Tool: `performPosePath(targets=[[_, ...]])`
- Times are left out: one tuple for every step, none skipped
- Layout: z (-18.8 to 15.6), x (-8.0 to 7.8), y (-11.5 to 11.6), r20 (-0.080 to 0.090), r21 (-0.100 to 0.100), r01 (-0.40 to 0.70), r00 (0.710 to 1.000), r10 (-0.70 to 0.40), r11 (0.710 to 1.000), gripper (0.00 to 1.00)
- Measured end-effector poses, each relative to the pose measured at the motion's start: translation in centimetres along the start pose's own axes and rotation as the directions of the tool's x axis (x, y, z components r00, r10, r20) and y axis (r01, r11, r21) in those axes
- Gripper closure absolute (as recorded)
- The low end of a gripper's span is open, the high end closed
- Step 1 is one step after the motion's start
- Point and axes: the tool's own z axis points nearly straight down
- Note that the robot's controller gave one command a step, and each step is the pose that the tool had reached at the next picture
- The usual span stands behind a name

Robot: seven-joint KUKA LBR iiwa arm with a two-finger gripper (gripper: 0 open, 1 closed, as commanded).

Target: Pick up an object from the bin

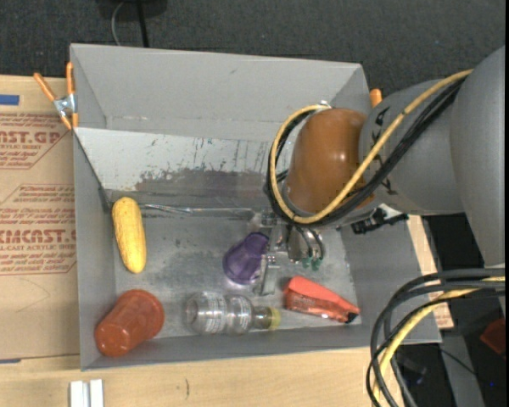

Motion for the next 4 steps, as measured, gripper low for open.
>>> performPosePath(targets=[[3.3, -0.7, -0.2, -0.007, 0.002, -0.010, 1.000, 0.010, 1.000, 0.00], [4.8, -0.2, -0.7, 0.006, -0.002, 0.071, 0.997, -0.071, 0.998, 1.00], [4.8, -0.2, -0.7, 0.006, -0.002, 0.070, 0.997, -0.070, 0.998, 1.00], [4.8, -0.2, -0.7, 0.006, -0.002, 0.070, 0.997, -0.070, 0.998, 1.00]])
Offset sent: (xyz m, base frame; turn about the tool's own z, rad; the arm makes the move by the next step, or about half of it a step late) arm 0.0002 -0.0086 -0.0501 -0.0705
